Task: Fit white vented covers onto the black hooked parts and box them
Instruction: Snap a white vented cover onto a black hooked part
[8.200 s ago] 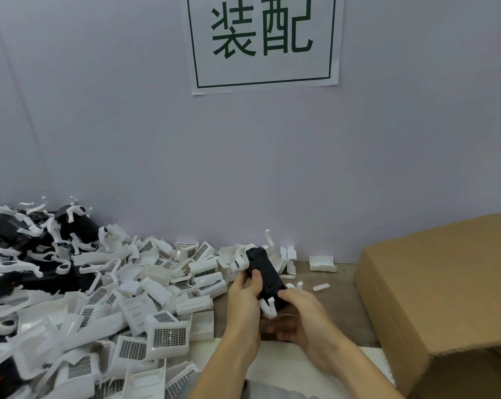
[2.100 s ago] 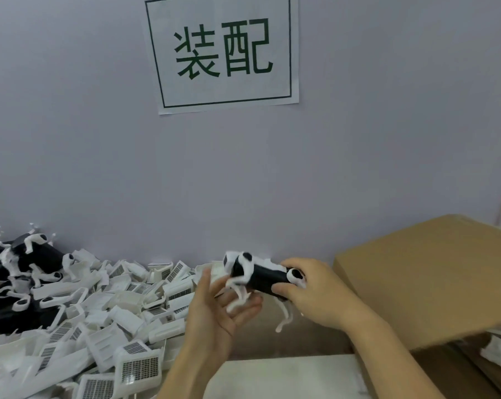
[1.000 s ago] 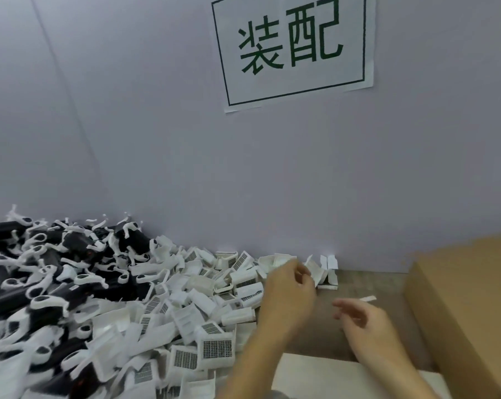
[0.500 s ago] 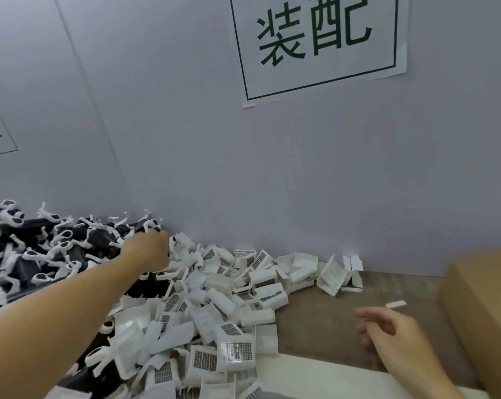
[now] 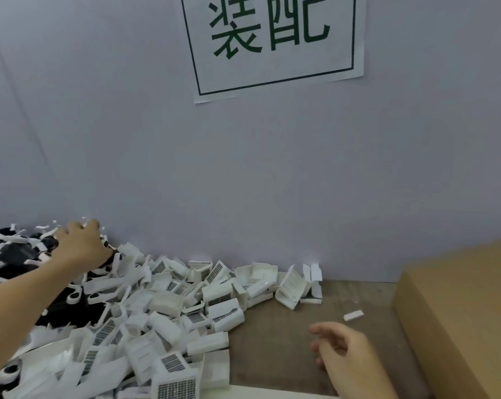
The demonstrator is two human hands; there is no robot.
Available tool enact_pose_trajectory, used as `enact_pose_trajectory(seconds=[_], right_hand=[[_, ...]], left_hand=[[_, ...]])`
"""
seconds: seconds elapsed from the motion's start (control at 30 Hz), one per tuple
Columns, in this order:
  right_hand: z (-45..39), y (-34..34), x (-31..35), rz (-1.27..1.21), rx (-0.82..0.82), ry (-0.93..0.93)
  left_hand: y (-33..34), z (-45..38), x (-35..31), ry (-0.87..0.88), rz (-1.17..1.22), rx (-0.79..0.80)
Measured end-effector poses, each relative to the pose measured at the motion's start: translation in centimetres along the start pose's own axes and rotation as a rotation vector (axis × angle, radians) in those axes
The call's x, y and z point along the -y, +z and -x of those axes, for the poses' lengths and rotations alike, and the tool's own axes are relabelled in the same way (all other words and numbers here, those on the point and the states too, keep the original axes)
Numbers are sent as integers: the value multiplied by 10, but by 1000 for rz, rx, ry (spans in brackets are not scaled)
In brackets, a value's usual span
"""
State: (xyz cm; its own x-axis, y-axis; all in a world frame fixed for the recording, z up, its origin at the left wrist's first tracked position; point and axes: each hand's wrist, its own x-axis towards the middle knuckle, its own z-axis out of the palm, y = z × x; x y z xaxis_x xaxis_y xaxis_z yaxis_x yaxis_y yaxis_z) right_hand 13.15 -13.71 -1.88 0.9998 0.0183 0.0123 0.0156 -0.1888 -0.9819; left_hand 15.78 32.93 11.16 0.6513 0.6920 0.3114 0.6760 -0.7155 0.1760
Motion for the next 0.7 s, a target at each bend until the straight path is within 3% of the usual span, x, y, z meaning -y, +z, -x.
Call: enact_pose_trajectory(seconds=[0.13, 0.27, 0.4, 0.47, 0.7], right_hand=[[3, -2, 2, 10, 12, 6], [8, -5, 8, 38, 34, 17], [15, -8, 14, 66, 46, 16], [17, -9, 16, 60, 60, 21], [37, -8, 33, -192, 155, 41]], left_hand=[[-2, 12, -2, -60, -202, 23], [-18, 29, 2, 43, -323, -184], [-45, 58, -19, 158, -55, -486], [-63, 81, -39, 237, 167, -539], [-48, 232, -141, 433, 816, -321]])
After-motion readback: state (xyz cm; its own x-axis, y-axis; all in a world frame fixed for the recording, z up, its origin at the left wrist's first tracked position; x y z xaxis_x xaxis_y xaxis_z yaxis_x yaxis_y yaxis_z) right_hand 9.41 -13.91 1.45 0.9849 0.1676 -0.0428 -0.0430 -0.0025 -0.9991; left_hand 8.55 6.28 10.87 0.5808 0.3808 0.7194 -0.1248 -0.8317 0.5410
